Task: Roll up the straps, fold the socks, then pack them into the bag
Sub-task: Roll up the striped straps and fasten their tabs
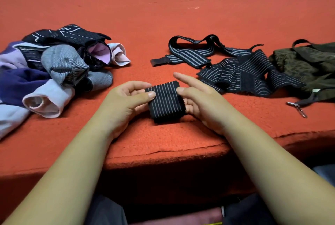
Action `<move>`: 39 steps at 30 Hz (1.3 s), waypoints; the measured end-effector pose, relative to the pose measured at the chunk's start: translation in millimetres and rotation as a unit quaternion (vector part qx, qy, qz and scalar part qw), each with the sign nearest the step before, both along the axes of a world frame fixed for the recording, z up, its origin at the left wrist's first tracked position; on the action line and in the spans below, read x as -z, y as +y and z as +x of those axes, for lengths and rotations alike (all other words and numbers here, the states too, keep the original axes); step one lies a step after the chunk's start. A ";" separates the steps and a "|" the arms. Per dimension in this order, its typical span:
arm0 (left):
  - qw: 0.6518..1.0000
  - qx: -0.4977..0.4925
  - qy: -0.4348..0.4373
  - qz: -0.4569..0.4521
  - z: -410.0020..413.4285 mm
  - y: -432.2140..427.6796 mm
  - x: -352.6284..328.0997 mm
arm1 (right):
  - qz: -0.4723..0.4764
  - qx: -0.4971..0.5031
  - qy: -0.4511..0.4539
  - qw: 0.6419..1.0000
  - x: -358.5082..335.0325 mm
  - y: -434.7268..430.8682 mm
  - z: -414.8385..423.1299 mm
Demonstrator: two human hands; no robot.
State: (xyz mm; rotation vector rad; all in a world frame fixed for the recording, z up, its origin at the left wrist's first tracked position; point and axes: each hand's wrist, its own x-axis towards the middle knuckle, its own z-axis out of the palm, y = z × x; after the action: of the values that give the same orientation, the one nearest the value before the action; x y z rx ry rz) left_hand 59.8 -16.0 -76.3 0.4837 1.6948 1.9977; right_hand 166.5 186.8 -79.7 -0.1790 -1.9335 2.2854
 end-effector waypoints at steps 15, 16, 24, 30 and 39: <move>0.987 0.011 0.094 -0.127 18.4 14.1 -2.6 | 0.268 0.171 0.032 0.948 3.2 3.1 18.1; 0.988 0.007 0.095 -0.122 23.3 18.2 -4.6 | 0.281 0.186 0.034 0.941 2.6 5.3 21.9; 0.986 0.045 0.122 -0.108 68.0 81.8 -13.4 | 0.305 0.308 0.008 0.901 -1.9 48.5 64.1; 0.966 0.108 0.176 -0.158 86.5 158.9 -14.3 | 0.359 0.399 -0.059 0.842 -10.7 93.4 107.9; 0.951 0.113 0.200 -0.204 104.8 210.6 -1.8 | 0.441 0.422 -0.158 0.776 2.8 139.4 133.6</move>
State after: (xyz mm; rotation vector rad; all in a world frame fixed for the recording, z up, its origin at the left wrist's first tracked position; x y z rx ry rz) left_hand 164.6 194.7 -74.5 0.9280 2.1146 1.3963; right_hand 300.1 326.2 -82.4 -1.0777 -2.1780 0.7092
